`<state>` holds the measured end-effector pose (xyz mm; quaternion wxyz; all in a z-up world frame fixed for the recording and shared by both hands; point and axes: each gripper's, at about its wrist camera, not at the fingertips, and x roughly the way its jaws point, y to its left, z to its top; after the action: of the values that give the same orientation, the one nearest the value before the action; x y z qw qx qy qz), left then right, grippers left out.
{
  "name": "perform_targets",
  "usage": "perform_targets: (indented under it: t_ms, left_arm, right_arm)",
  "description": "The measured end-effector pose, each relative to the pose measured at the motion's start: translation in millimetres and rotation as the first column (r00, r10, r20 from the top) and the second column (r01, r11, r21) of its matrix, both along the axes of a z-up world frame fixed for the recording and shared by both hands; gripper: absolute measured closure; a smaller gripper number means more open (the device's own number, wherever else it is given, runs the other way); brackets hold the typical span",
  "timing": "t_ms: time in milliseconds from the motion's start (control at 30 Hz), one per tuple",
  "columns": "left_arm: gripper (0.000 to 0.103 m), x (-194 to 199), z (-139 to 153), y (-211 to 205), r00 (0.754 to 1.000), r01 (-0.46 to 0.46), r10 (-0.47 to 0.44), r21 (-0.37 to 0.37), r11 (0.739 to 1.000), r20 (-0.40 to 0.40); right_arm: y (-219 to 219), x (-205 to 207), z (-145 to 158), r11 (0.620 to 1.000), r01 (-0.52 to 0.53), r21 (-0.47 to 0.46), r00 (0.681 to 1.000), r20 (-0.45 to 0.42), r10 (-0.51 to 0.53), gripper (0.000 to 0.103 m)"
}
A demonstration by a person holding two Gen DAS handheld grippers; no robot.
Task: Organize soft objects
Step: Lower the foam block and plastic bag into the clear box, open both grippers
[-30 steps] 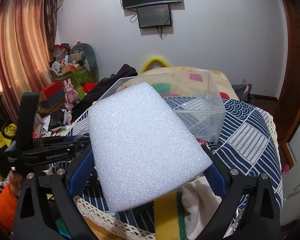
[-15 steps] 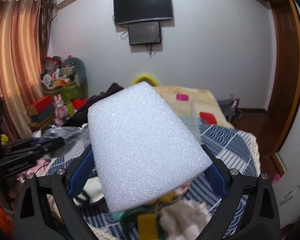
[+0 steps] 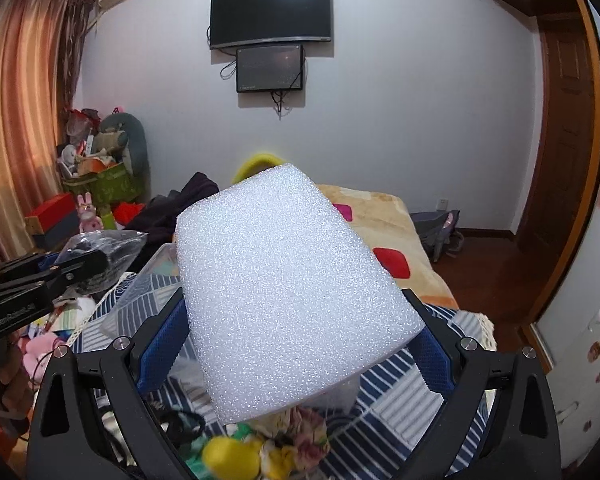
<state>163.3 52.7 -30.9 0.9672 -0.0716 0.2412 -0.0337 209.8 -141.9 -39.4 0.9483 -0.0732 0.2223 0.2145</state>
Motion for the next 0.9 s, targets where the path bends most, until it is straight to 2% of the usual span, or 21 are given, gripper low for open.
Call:
perform_targets:
  t_ms: [100, 233, 433, 600, 667, 767, 867, 900]
  left_arm:
    - [0.071, 20.5, -2.3, -0.8, 1.0, -0.001, 0.002, 0.011, 1.0, -0.028]
    - [0.071, 46.7, -14.9, -3.3, 0.994, 0.011, -0.01, 0.007, 1.0, -0.104]
    - [0.071, 72.3, -40.2, -15.5, 0.983, 0.02, -0.007, 0.072, 0.997, -0.183]
    - [0.07, 84.5, -57.6, -24.4, 0.978, 0.02, 0.009, 0.137, 0.99, -0.206]
    - [0.07, 90.1, -63.7, -23.5, 0.974, 0.025, 0.005, 0.129, 0.991, -0.227]
    - [0.07, 93.9, -71.9, -19.3, 0.966, 0.021, 0.009, 0.112, 0.994, -0.26]
    - [0.064, 93.7, -75.5, -16.1, 0.962, 0.01, 0.019, 0.105, 0.994, -0.274]
    - [0.059, 93.0, -75.4, -15.4, 0.961, 0.011, 0.017, 0.1, 0.995, -0.277]
  right_arm:
    - [7.8, 10.5, -6.1, 0.999, -0.003, -0.034, 1.0, -0.013, 0.002, 0.005]
    - [16.8, 28.8, -19.1, 0.998, -0.025, -0.064, 0.997, -0.079, 0.02, 0.005]
    - [33.0, 42.0, -38.2, 0.978, -0.078, -0.192, 0.987, -0.156, 0.049, 0.005]
    - [32.6, 50.2, -44.5, 0.964, -0.099, -0.245, 0.978, -0.205, 0.048, 0.005]
    - [30.8, 52.5, -46.1, 0.962, -0.106, -0.253, 0.972, -0.232, 0.045, 0.005]
    - [31.2, 55.1, -44.7, 0.955, -0.11, -0.275, 0.974, -0.223, 0.048, 0.006]
    - [34.5, 53.1, -44.0, 0.948, -0.118, -0.294, 0.976, -0.212, 0.055, 0.005]
    - [35.1, 51.1, -42.6, 0.947, -0.118, -0.299, 0.977, -0.203, 0.058, 0.005]
